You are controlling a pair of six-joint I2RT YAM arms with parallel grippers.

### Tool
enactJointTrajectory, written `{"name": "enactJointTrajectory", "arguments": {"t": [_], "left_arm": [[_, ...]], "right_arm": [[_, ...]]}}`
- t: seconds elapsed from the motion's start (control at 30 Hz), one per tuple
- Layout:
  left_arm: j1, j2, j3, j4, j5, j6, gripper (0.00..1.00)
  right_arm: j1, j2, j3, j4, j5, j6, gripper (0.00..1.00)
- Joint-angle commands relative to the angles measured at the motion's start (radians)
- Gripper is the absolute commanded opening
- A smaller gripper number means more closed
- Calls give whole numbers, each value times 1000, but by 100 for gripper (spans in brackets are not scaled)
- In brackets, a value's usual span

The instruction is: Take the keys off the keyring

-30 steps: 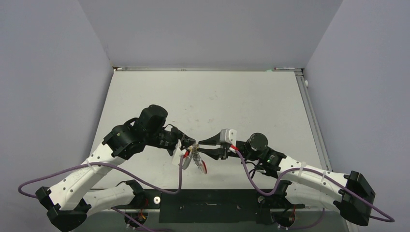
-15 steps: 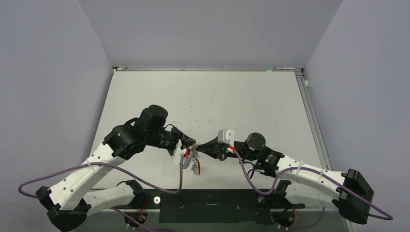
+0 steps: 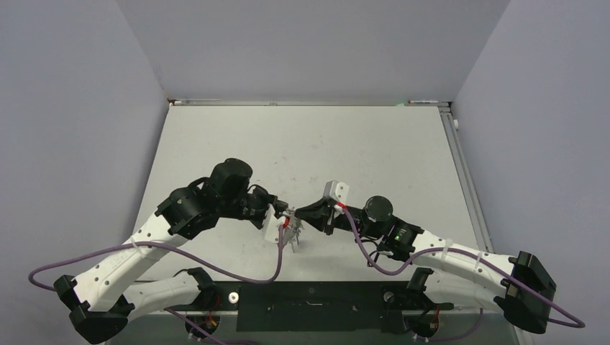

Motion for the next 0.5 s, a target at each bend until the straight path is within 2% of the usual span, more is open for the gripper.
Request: {"name": "enactJointTrajectory", "arguments": {"t": [0.0,0.47], "left_arm": [[-20,-42,-19,79,-48,-33,0],[-18,-61,-102,155,-184,-128,0]], "right_arm": [[-25,-10,55,-28,132,103,5],[-54,-34,39,18,249,152,5]]}}
